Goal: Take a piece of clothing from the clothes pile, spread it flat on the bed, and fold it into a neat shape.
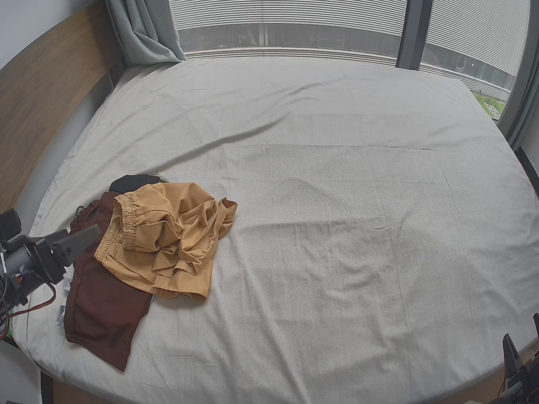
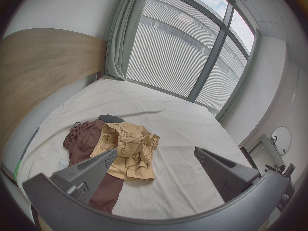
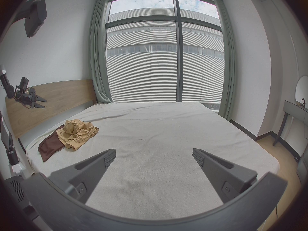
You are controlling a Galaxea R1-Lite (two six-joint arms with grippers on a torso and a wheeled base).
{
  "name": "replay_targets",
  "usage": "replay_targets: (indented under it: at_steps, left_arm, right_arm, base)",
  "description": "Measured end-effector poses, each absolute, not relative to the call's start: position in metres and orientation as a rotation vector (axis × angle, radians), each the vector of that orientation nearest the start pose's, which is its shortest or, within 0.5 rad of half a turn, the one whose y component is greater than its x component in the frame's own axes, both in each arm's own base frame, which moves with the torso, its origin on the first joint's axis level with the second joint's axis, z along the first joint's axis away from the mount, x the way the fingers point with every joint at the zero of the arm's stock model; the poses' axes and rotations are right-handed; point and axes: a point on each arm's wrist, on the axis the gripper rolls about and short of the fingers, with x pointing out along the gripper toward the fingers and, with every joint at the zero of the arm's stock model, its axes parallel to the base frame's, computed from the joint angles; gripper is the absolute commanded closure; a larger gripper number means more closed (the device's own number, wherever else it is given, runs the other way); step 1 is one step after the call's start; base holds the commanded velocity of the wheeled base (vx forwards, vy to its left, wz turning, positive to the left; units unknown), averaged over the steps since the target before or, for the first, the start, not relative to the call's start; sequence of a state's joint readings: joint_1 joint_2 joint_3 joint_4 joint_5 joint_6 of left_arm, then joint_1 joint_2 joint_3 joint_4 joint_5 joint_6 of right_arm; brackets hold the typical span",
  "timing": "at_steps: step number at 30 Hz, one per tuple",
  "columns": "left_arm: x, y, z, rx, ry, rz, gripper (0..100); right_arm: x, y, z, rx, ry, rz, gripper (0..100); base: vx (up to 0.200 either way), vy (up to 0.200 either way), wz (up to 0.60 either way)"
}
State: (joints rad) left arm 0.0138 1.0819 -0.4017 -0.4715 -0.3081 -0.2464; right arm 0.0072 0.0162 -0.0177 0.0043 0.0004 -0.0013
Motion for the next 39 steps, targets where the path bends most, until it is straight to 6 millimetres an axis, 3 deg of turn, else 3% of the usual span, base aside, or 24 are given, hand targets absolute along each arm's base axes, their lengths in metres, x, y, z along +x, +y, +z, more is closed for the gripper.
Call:
replay_targets:
  at_steps: [21, 39]
  left_arm:
    - [0.209, 0.008, 0.17, -0.289, 0.269, -0.282, 0]
    - [0.244, 0.022, 0.147, -0.318, 0.317, -0.311, 0]
  right_arm:
    - [-0.023, 0.0, 0.08, -0.017, 0.002, 0.023, 0]
    - [-0.023, 0.0, 0.08, -0.011, 0.002, 0.022, 0]
  base:
    - [0.0, 0.0, 0.0]
    - [0.0, 0.0, 0.0]
